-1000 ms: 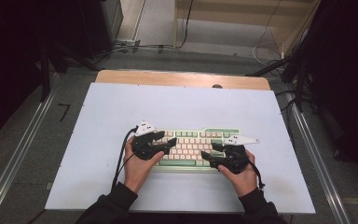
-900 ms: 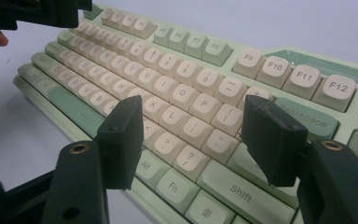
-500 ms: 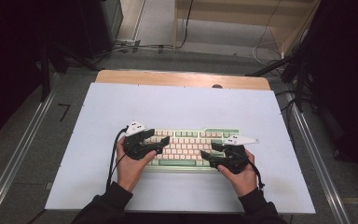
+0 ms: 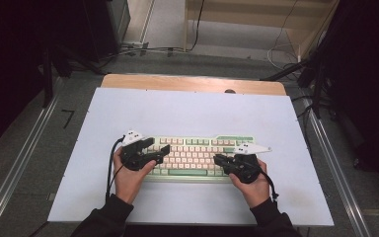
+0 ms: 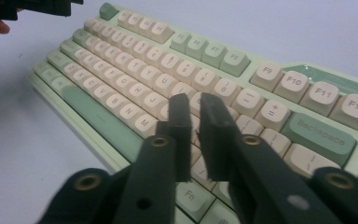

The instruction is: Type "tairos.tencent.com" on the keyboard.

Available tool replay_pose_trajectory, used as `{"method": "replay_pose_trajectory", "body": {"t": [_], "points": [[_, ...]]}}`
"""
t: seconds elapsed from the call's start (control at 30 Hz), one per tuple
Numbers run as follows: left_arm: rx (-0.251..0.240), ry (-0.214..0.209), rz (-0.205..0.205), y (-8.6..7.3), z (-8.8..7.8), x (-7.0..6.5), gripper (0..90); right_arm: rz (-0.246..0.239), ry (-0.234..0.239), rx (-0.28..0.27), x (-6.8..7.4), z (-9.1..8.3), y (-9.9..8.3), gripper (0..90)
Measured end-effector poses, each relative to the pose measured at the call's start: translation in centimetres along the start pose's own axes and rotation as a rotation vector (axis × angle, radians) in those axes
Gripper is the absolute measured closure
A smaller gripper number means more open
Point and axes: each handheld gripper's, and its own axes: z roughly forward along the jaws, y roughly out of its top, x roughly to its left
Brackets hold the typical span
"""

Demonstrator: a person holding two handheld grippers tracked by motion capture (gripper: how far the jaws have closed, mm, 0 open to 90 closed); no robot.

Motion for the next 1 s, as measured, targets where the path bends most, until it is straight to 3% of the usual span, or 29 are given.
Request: {"method": "replay_pose_trajectory", "body": {"t": [0.03,0.37,1.0], "points": [[0.001,0.002,-0.003,-0.1,-0.1,0.1,26.5,-0.001,0.001,0.005,0.1,0.1,0.0,87.5],[0.001,0.018,-0.011,-0.4,-0.4,0.7,26.5,-0.023,0.004,0.063,0.2,1.7,-0.3,87.8],[0.013,0.018,-0.015,-0.7,-0.2,0.7,26.8,-0.039,0.000,0.093,0.3,2.2,-0.8,87.8]]}}
